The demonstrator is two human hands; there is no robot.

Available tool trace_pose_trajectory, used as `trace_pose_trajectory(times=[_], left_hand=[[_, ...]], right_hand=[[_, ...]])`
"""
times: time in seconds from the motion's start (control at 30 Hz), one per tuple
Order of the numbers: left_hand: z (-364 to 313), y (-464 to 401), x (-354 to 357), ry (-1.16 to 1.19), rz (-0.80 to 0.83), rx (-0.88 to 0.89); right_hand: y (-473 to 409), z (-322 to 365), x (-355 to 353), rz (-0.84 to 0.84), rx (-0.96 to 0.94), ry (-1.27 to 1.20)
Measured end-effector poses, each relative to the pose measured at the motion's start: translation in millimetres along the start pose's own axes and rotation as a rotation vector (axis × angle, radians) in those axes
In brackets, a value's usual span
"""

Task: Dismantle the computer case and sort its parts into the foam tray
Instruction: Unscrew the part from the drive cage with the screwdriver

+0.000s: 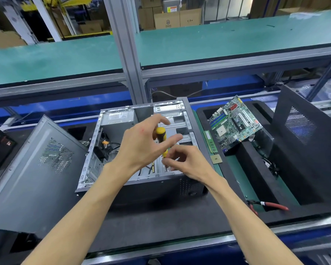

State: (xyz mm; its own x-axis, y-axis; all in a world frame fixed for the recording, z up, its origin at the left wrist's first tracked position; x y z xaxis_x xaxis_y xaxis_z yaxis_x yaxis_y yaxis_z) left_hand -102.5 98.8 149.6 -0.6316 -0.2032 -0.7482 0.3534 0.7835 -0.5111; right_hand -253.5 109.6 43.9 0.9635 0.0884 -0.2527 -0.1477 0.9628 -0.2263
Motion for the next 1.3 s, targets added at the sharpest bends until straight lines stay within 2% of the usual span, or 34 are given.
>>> trace_pose_trajectory(times=[0.17,0.27,0.37,0.5,0.63,0.83,1.03,1.2,1.3], left_hand=[[32.3,16.7,12.9,0.452,-0.101,-0.316],[56.4,38.4,30.6,0.457,-0.056,-0.446],[73.3,56.4,46.4,0.441,0.057,-0.528],[77.1,68.7,53.7,0.311,0.224,-0.454],[71.0,64.0,50.8,0.318,0.243,-0.435],[53.1,54.2,53.7,0.362,0.327,-0.334],[29.4,38.5,55.9,0.555,0.281,-0.414],[-14.8,19.0,65.2,0.853,0.177,-0.445],[-50.0,21.4,88.5,0.918,0.187,-0.413]], right_hand=[[0.7,0.7,-0.9,-0.038,-0.002,-0.014],[1.2,0.7,-1.7,-0.065,0.005,-0.031],[0.1,-1.6,-3.7,-0.097,0.022,-0.061],[-0.1,-2.3,-4.7,-0.1,0.04,-0.132],[0.3,-1.8,-4.4,-0.118,0.019,-0.137],[-1.4,0.7,-10.8,-0.231,0.019,-0.25],[2.2,18.9,-26.5,-0.303,-0.023,-0.292],[24.1,38.7,-86.5,-0.491,-0.131,-0.303],[52.7,33.6,-124.8,-0.61,-0.114,-0.245]])
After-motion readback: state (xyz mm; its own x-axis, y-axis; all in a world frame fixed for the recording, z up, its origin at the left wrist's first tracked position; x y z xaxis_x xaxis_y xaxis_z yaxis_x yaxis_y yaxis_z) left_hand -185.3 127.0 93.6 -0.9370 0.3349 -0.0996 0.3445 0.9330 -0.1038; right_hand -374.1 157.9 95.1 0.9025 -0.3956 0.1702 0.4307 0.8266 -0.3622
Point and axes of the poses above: each hand's wrist, its own y-axis away from the middle knuckle, its own x-axis out of the palm, z = x × y, the point moved 3 cm from there along -y, towards the middle knuckle, and after that the axes turned 4 degrees about -z, right-handed, at the moved point
